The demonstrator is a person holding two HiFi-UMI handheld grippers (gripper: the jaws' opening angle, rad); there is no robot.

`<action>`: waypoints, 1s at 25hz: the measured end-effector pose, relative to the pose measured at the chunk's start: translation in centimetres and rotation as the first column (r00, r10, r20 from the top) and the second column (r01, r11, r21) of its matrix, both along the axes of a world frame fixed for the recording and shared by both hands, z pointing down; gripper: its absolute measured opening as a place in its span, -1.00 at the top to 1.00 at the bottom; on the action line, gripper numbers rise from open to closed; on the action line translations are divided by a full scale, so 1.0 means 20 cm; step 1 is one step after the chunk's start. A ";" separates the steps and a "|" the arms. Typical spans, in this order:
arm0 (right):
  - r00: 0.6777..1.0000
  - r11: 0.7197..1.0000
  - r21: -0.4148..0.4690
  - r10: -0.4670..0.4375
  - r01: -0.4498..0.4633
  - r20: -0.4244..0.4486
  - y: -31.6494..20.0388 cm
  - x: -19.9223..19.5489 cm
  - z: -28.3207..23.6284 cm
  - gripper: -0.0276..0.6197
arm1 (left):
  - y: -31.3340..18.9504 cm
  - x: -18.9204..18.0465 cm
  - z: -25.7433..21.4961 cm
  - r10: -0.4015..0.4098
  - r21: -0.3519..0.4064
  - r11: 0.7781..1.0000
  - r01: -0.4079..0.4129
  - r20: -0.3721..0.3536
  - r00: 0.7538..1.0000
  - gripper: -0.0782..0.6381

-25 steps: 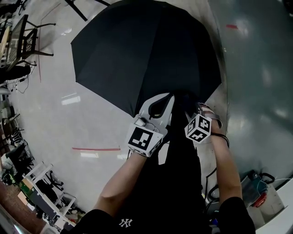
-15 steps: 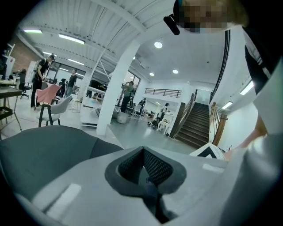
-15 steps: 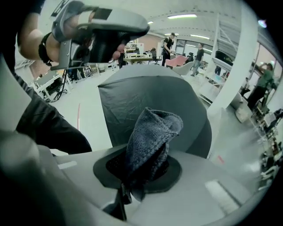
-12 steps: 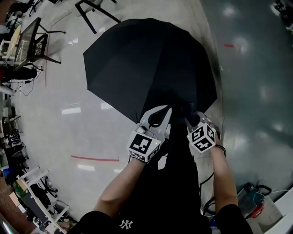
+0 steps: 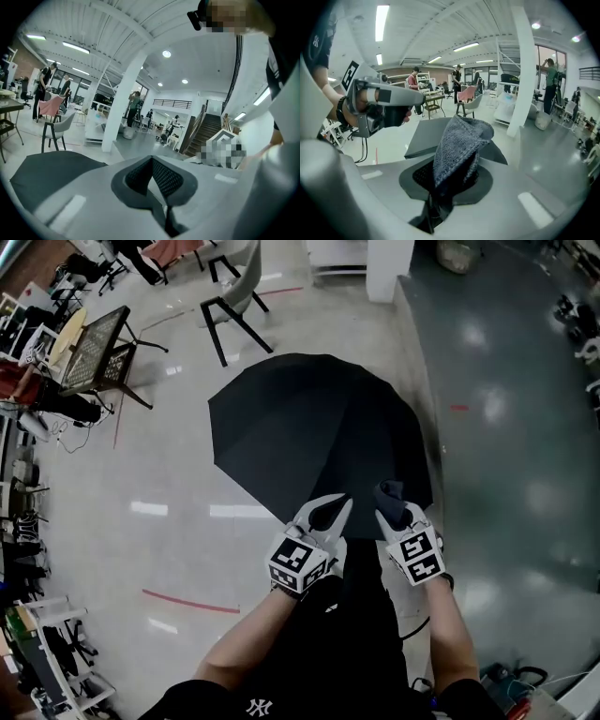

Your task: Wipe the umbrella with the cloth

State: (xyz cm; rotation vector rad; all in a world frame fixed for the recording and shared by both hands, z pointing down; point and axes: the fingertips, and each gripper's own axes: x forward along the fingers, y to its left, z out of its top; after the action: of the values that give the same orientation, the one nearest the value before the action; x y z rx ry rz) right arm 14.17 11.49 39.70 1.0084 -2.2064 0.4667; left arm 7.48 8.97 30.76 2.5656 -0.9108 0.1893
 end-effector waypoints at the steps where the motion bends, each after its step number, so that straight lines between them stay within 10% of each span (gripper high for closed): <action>1: 1.000 1.000 0.010 -0.001 0.001 0.005 -0.01 -0.01 -0.05 0.66 | 0.00 0.00 -0.04 -0.005 0.000 1.000 0.005 -0.004 1.000 0.77; 25: 0.945 0.967 0.252 -0.111 0.031 0.307 -0.40 -0.44 -1.30 0.66 | -0.23 -0.33 -1.02 -0.163 0.114 0.978 0.173 -0.087 0.983 0.77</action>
State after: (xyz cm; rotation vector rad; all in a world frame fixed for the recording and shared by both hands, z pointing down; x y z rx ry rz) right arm 5.42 3.41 13.79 1.0321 -2.6337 0.3489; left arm 0.88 4.30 10.37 2.5682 -1.1347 -0.0153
